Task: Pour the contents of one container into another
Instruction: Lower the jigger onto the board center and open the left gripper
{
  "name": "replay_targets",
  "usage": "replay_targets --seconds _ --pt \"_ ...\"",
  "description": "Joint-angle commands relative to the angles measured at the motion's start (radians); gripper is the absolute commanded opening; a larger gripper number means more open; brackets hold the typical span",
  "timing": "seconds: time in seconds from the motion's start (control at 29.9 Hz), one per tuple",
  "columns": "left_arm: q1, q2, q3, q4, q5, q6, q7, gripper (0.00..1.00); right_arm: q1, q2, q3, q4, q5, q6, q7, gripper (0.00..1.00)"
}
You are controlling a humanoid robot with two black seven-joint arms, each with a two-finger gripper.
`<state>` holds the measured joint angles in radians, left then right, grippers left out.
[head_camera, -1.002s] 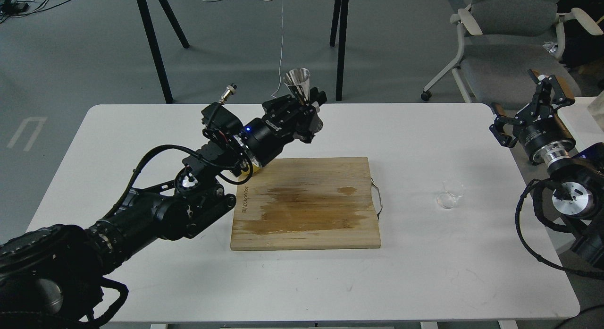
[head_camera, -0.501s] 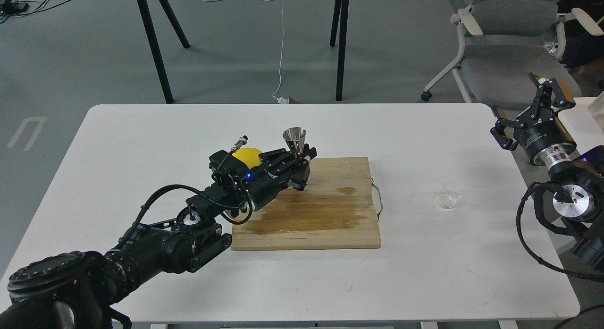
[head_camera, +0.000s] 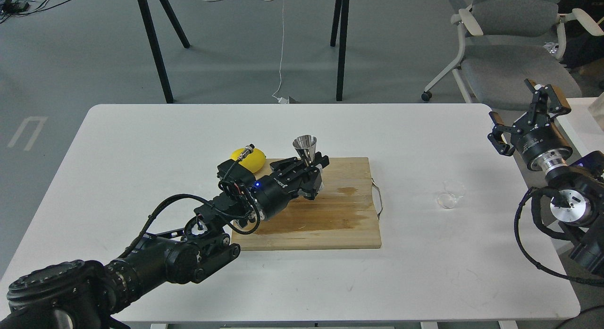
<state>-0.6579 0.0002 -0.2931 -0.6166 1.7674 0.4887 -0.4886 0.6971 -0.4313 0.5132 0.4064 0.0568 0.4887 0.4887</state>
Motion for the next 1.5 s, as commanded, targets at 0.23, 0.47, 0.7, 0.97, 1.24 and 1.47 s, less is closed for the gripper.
replay_targets --seconds 0.23,0.47,0.7,0.97,1.24,1.47 --pt "0.012 0.000 0.008 -0.003 0.000 0.000 0.000 0.48 -0.001 0.000 0.001 0.002 0.000 0.000 0.000 1.00" --pt "0.014 0.000 0.009 -0.002 0.000 0.000 0.000 0.49 -0.001 0.000 0.004 0.002 0.000 0.000 0.000 1.00" --pt "0.029 0.000 0.015 0.001 -0.003 0.000 0.000 0.50 -0.002 0.000 0.002 0.002 0.000 0.000 0.000 1.00" --pt "0.044 0.000 0.017 0.005 -0.005 0.000 0.000 0.51 -0.004 0.000 0.001 0.002 0.000 0.000 0.000 1.00" --pt "0.044 0.000 0.017 0.006 -0.005 0.000 0.000 0.52 -0.010 0.000 0.001 0.002 0.000 0.000 0.000 1.00" --pt "0.050 0.000 0.018 0.008 -0.005 0.000 0.000 0.60 -0.011 0.000 0.001 0.003 0.000 0.000 0.000 1.00"
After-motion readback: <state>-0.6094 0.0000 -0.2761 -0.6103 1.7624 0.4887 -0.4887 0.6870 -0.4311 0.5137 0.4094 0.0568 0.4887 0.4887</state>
